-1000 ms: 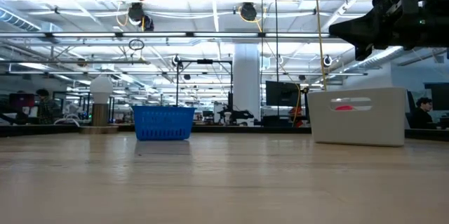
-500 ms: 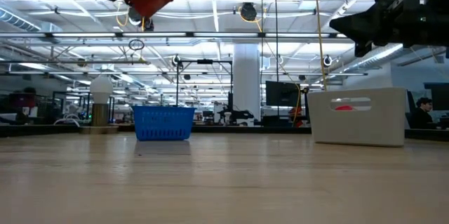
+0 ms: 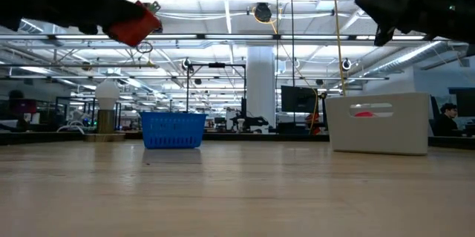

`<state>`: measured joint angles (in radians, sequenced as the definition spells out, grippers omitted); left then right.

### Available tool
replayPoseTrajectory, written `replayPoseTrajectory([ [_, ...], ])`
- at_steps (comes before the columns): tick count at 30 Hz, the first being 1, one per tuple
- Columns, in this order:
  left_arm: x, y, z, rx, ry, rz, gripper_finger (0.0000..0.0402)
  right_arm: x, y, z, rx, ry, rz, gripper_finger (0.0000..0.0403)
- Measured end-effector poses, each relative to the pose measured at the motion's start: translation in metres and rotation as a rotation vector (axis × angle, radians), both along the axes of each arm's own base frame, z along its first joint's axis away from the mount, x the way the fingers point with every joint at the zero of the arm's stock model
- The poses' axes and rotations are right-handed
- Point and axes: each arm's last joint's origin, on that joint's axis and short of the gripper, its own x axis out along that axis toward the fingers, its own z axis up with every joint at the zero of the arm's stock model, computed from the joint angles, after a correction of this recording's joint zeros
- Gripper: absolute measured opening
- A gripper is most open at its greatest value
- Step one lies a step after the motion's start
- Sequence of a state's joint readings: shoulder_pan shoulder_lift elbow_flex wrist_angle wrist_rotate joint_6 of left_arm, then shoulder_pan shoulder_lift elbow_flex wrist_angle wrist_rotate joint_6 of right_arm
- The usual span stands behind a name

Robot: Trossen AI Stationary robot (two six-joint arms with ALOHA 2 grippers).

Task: Pick & Place Office items
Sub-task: Put the red charger adapter into the gray bin

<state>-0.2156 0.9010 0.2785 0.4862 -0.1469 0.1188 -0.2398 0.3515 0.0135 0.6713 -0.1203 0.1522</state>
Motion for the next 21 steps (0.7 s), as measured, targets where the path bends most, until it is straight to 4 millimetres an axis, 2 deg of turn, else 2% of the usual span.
replayPoseTrajectory([
  [6,-0.011,0.000,-0.010,-0.074,-0.128,0.076,0.0211,0.002,0.003,-0.003,-0.039,0.037,0.114,0.0004],
  [12,-0.012,0.001,-0.012,-0.113,-0.118,0.112,0.0211,0.006,0.007,-0.009,-0.063,0.102,0.138,0.0004],
  [21,-0.013,0.001,-0.018,-0.062,-0.058,0.092,0.0211,0.010,0.017,-0.011,-0.133,0.119,0.210,0.0004],
])
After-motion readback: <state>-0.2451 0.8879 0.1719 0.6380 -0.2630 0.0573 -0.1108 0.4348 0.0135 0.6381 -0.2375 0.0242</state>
